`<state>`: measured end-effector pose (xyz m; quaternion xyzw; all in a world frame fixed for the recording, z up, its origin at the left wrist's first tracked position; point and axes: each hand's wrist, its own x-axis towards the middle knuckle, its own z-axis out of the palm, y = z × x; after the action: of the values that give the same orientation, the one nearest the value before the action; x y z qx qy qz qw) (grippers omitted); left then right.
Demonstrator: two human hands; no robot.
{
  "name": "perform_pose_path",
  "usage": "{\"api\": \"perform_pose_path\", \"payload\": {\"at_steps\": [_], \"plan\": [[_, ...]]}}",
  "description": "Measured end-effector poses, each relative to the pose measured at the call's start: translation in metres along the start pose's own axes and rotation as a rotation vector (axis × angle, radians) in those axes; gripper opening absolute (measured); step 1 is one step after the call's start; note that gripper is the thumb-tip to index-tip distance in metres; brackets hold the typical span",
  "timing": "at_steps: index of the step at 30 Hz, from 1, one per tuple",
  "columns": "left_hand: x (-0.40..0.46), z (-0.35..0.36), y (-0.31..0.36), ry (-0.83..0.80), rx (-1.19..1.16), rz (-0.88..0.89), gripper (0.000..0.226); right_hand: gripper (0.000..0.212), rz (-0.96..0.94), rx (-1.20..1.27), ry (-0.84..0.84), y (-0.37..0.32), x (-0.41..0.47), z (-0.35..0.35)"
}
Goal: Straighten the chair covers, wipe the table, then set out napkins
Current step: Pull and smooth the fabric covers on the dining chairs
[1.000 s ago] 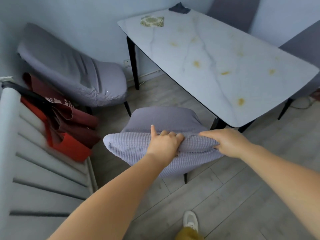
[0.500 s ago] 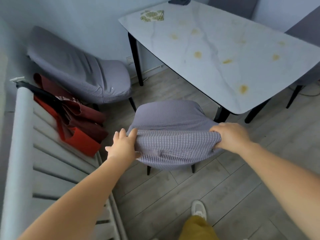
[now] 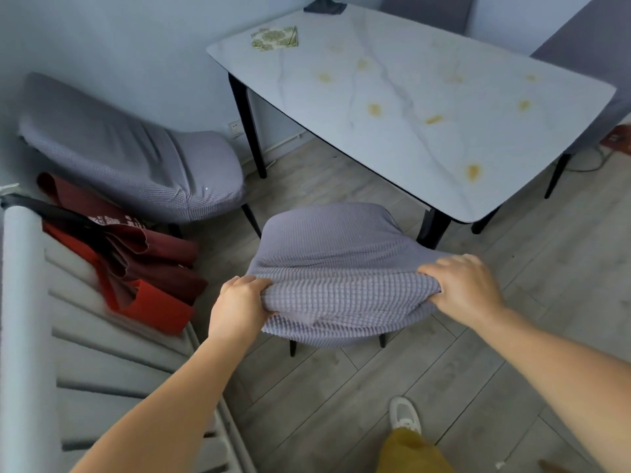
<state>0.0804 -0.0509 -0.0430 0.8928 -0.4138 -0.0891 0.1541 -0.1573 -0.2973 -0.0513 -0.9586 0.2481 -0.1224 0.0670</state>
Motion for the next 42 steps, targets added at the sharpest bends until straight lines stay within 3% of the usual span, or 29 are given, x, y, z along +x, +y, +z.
{"api": "perform_pose_path", "payload": {"at_steps": [8, 11, 15, 19, 25, 32, 35, 38, 40, 42], "plan": [[0.029, -0.015, -0.043, -0.028, 0.082, 0.107, 0.044, 0.041, 0.114, -0.02, 0.005, -0.048, -0.008, 0.01], [0.048, -0.021, -0.06, -0.082, 0.097, 0.073, 0.05, 0.052, 0.134, -0.029, -0.005, -0.063, 0.002, 0.015], [0.078, -0.032, -0.083, -0.119, 0.078, 0.004, 0.06, 0.048, 0.097, -0.011, -0.045, -0.079, 0.023, 0.02], [0.106, -0.043, -0.103, -0.14, 0.092, -0.01, 0.059, 0.038, 0.015, 0.016, -0.187, -0.085, 0.05, 0.026], [0.142, -0.057, -0.118, -0.183, 0.192, -0.107, 0.06, 0.054, -0.039, 0.16, -0.488, -0.096, 0.092, 0.037], [0.164, -0.068, -0.125, -0.348, 0.306, -0.249, 0.093, 0.068, 0.051, 0.252, -0.598, -0.101, 0.102, 0.045], [0.174, -0.074, -0.139, -0.449, 0.194, -0.166, 0.111, 0.085, 0.179, 0.315, -0.667, -0.098, 0.104, 0.04], [0.18, -0.083, -0.152, -0.504, 0.0, -0.163, 0.12, 0.079, 0.252, 0.171, -0.743, -0.105, 0.105, 0.041], [0.179, -0.082, -0.154, -0.478, -0.074, -0.146, 0.114, 0.063, 0.277, 0.204, -0.721, -0.107, 0.104, 0.042], [0.178, -0.077, -0.158, -0.412, -0.13, -0.09, 0.093, 0.053, 0.308, 0.247, -0.687, -0.11, 0.1, 0.041]]}}
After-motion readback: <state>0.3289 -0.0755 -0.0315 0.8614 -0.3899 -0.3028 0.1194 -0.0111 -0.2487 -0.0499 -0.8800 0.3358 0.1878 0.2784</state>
